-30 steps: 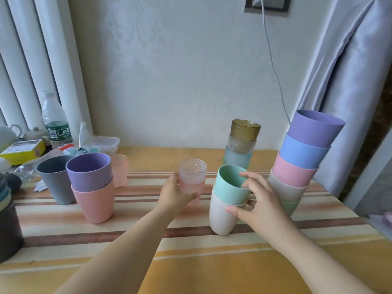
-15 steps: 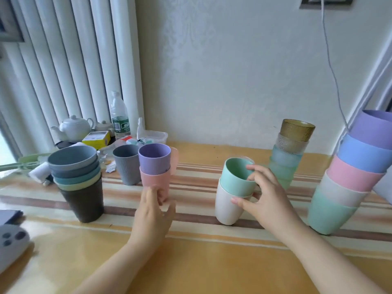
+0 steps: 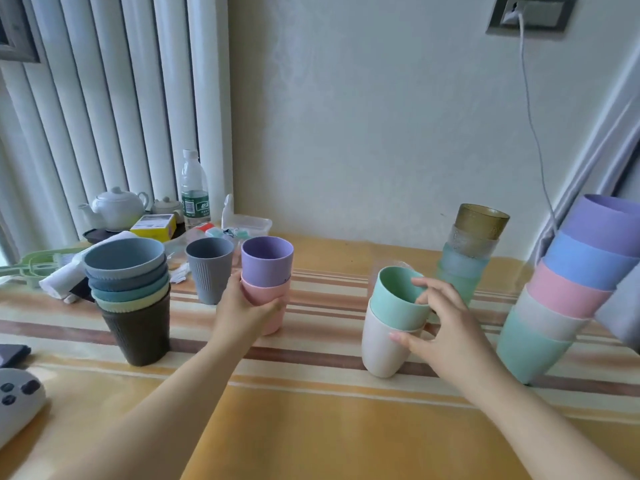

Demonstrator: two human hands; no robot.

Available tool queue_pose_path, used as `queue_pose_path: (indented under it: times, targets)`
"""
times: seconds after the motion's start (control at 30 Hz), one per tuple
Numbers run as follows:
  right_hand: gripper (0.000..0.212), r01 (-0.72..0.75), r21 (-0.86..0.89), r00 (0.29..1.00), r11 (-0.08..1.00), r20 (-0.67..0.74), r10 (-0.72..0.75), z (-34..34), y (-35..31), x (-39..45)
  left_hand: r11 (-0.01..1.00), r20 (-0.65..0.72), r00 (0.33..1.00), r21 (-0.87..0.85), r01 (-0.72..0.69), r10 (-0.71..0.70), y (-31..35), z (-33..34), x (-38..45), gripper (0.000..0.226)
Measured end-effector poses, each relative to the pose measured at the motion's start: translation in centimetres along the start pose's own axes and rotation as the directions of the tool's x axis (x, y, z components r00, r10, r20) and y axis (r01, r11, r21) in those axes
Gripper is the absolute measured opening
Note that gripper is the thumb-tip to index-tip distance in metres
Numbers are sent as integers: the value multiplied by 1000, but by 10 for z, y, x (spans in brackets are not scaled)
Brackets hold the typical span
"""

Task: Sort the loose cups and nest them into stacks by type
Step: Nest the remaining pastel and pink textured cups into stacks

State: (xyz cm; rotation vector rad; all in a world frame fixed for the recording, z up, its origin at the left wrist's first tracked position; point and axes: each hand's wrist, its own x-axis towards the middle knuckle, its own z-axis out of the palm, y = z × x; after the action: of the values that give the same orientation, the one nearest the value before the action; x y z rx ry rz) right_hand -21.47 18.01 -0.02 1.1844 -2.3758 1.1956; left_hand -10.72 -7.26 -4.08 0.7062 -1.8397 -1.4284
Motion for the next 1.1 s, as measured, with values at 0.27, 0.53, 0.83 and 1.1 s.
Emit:
queue_pose_path:
  times: [0.27, 0.53, 0.83, 1.1]
  targets:
    - [42, -67, 3, 992, 998, -108, 67, -38, 19, -2, 999, 280, 959, -39, -37, 46, 10, 64, -33, 58]
    - [42, -77, -7, 991, 997, -112, 76, -41, 26, -10, 998, 351, 936, -66, -13, 35, 7, 67, -44, 74]
    - [39, -89, -16, 984, 996, -159, 85, -42, 33, -9, 998, 339, 939, -44, -41, 53, 10, 64, -46, 76]
    - [48, 66, 225, 949, 972, -315, 8, -92, -26, 35, 996, 388, 918, -18, -89, 89, 13, 62, -48, 77]
